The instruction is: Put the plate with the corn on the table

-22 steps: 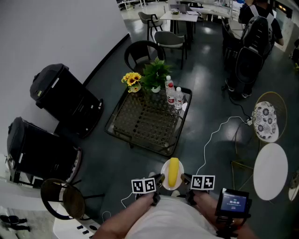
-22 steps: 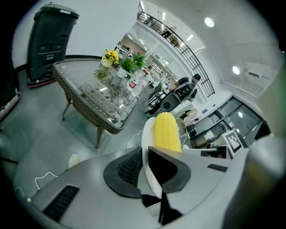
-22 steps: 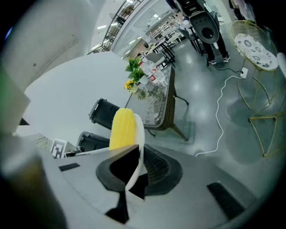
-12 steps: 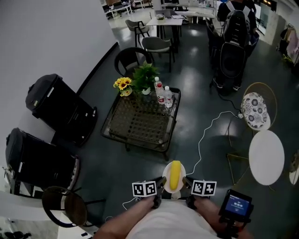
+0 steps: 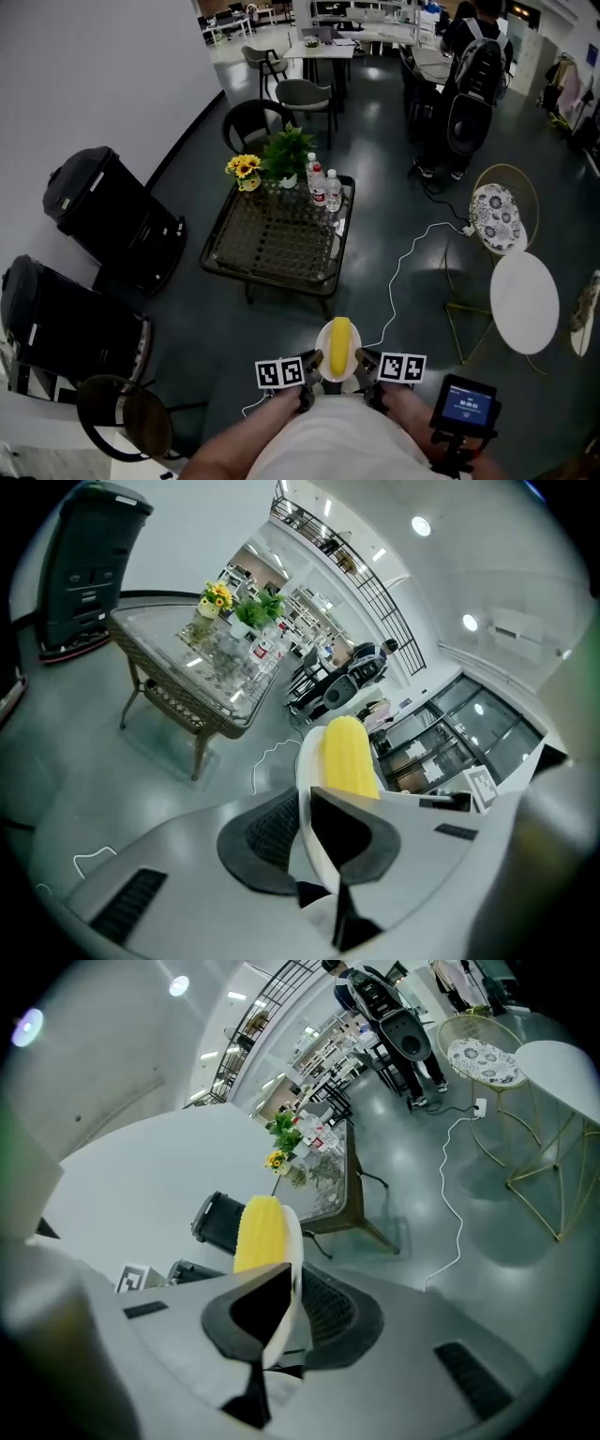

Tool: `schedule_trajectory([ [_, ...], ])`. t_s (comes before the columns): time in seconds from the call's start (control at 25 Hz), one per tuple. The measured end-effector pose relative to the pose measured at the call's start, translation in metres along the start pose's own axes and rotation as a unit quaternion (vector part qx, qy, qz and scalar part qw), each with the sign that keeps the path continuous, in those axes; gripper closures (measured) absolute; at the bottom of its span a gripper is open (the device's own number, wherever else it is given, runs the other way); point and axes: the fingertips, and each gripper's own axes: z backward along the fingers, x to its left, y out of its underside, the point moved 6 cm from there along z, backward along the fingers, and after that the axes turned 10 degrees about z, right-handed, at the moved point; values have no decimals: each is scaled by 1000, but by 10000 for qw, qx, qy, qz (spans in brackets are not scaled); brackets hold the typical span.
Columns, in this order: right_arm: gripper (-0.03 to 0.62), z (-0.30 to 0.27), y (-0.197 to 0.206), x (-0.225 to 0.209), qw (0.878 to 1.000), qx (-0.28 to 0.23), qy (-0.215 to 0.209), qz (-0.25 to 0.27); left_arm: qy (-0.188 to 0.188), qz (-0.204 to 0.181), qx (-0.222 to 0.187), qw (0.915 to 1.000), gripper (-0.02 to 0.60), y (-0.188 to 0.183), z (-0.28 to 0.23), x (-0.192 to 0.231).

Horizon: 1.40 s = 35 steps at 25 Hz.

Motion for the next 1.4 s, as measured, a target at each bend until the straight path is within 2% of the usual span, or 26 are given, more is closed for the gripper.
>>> schedule_trajectory([
  [0.24, 553, -3, 3, 19, 9998, -175, -56, -5, 114, -82, -62, 9999, 535, -7, 16, 7],
  [0.68, 553, -3, 19, 35, 9985, -511, 130, -175, 333, -228, 41, 9992, 535, -9, 28, 16],
  [1.0, 554, -20, 30, 35, 9974, -595, 325, -234, 489, -248, 164, 9984, 537, -15, 26, 35],
  [1.4, 553, -33, 18, 30, 9972, -629, 334, -222, 519, -322, 287, 9977, 538, -32, 15, 39],
])
